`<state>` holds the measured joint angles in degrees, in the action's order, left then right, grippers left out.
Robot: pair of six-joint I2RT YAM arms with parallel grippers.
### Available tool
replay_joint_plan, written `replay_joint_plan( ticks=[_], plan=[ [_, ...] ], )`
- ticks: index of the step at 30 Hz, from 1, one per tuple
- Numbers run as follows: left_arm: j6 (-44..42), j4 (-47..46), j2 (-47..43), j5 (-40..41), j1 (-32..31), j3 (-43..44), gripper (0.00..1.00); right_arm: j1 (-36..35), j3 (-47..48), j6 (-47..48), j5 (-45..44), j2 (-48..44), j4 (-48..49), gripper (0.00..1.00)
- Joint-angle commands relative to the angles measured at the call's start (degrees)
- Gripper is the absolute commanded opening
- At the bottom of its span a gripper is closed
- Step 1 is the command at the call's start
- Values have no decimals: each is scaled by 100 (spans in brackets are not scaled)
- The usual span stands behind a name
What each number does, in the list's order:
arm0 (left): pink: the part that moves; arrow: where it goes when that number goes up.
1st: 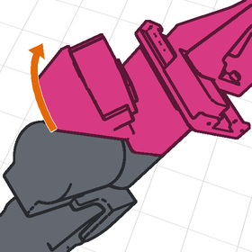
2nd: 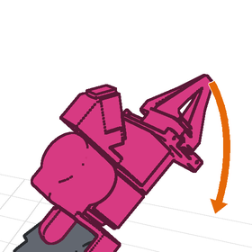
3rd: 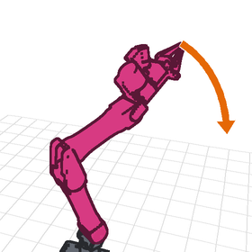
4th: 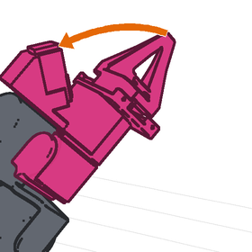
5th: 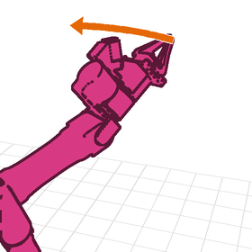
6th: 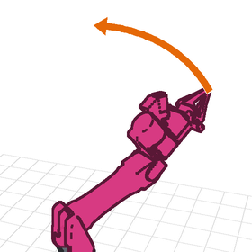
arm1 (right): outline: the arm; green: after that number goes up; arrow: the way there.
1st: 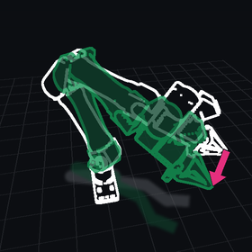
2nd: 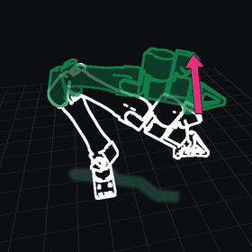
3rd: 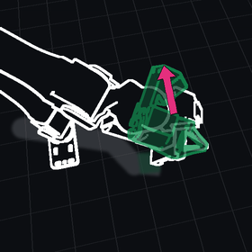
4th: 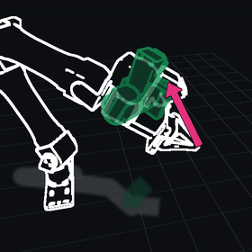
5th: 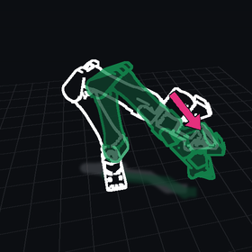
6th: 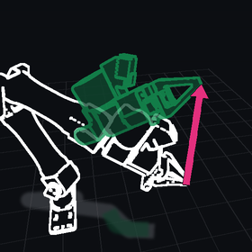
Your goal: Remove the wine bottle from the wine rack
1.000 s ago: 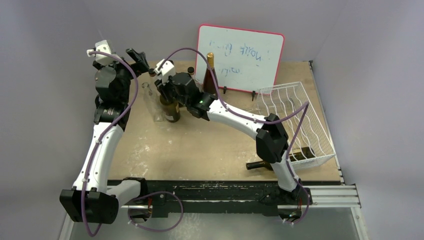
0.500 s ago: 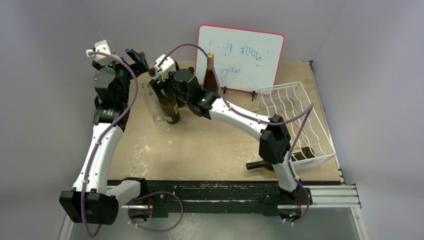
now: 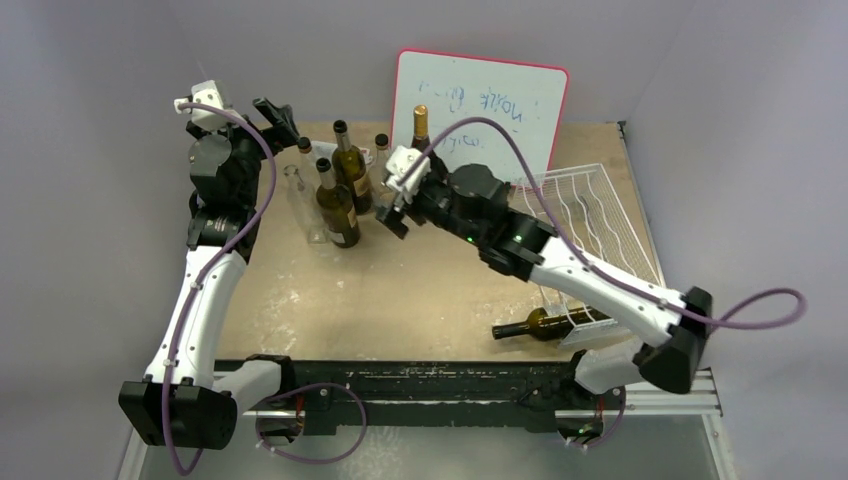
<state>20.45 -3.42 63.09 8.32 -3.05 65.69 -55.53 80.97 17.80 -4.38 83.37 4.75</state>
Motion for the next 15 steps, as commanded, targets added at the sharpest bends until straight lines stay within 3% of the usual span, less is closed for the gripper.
replay_joint_plan(
  ticks=[1,6,15],
  plan=[
    [77,-139,-26,-128,-16,187,98,-1,-738,1054,461,-920,-1098,94],
    [82,-141,-13,-137,-20,181,98,0,-1484,1772,599,-1651,-2565,96],
    [88,-113,34,-142,-20,206,98,1,-2325,2260,1109,-1893,-4849,90]
  ],
)
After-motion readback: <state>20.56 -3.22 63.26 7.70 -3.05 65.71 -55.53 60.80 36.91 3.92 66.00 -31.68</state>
